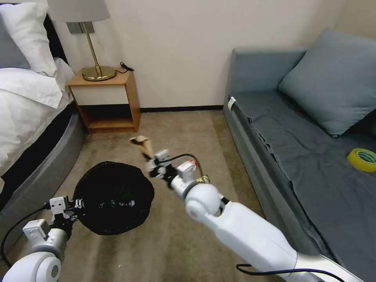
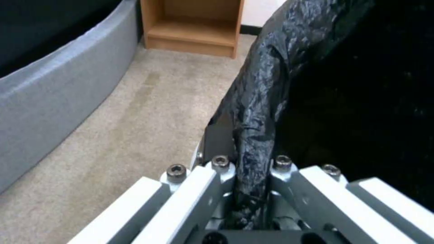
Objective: Pick up the trash bin, then pick up the garbage on the floor and place it into the trash bin.
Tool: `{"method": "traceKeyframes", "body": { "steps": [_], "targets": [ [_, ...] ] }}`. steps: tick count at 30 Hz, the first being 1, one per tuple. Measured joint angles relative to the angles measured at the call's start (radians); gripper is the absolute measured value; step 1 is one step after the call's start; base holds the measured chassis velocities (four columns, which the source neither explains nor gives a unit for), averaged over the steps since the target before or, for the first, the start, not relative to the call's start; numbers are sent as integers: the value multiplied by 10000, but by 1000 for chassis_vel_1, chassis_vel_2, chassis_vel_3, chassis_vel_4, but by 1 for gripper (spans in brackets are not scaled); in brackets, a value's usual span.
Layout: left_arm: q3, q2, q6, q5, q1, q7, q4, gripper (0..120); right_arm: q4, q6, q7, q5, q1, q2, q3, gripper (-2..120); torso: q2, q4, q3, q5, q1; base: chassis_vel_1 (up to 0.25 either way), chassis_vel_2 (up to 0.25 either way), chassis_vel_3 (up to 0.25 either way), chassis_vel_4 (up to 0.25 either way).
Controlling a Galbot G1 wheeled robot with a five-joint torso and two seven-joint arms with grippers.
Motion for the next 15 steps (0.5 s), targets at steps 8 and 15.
{"method": "traceKeyframes", "body": {
  "steps": [8, 15],
  "targets": [
    [74, 5, 17, 30, -31, -6, -20, 1, 542, -57, -18, -20, -128, -133, -729, 0, 0, -1, 0, 0, 0, 0, 0, 0, 0],
    [250, -111, 58, 78, 18, -10, -198, 1, 168, -72, -73, -501, -448, -101, -1194, 0, 0, -1, 0, 0, 0, 0, 0, 0, 0]
  ]
}}
